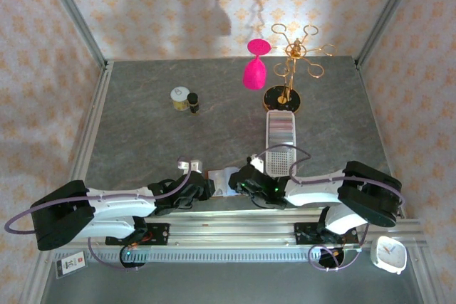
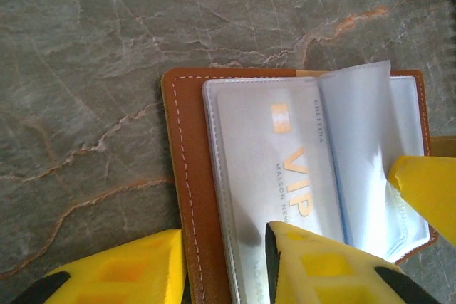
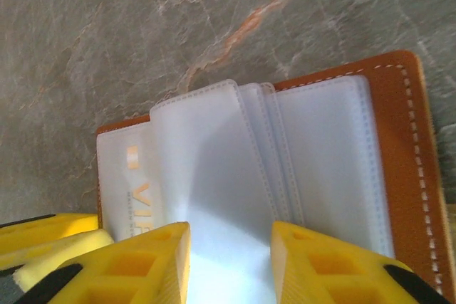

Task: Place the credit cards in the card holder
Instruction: Flip over the card slot in the card holder.

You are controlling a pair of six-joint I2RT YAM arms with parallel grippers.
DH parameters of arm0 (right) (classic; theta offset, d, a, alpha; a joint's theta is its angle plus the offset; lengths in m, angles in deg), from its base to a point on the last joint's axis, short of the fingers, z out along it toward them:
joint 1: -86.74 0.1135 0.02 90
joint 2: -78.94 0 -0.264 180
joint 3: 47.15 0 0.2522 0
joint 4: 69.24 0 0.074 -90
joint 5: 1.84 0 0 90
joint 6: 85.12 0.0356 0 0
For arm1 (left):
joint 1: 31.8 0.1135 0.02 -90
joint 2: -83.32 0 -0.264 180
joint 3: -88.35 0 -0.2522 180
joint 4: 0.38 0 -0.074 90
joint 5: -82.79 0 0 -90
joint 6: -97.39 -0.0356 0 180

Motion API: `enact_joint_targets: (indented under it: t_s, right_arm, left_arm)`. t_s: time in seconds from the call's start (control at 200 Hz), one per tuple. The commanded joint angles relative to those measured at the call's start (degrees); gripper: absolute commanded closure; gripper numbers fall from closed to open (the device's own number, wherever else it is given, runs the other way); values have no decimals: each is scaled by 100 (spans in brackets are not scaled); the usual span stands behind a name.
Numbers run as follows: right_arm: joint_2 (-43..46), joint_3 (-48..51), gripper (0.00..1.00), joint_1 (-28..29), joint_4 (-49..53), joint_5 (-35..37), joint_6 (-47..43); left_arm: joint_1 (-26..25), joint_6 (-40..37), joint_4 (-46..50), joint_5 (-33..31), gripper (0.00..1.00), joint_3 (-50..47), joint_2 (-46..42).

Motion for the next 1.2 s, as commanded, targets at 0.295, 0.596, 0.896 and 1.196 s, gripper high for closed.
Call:
enact_joint_targets:
  t_s: [0.295,0.596,0.896,1.196]
  right_arm:
    - [-104,-27,65,57,-619,-244,224]
    - [-136,8,65,63,-876,-288,251]
    - [-236,-26,65,66,-1163,-425,265]
    - [-347,-109,65,70,-1376,-577,243]
  left_arm:
    - [-39,209,124,-16,69,-273,34]
    - [-41,240,133,-48,69,-299,-33]
    - [-33,378,72,-170,69,-437,-343]
    - [-38,545,14,-275,69,-628,-640]
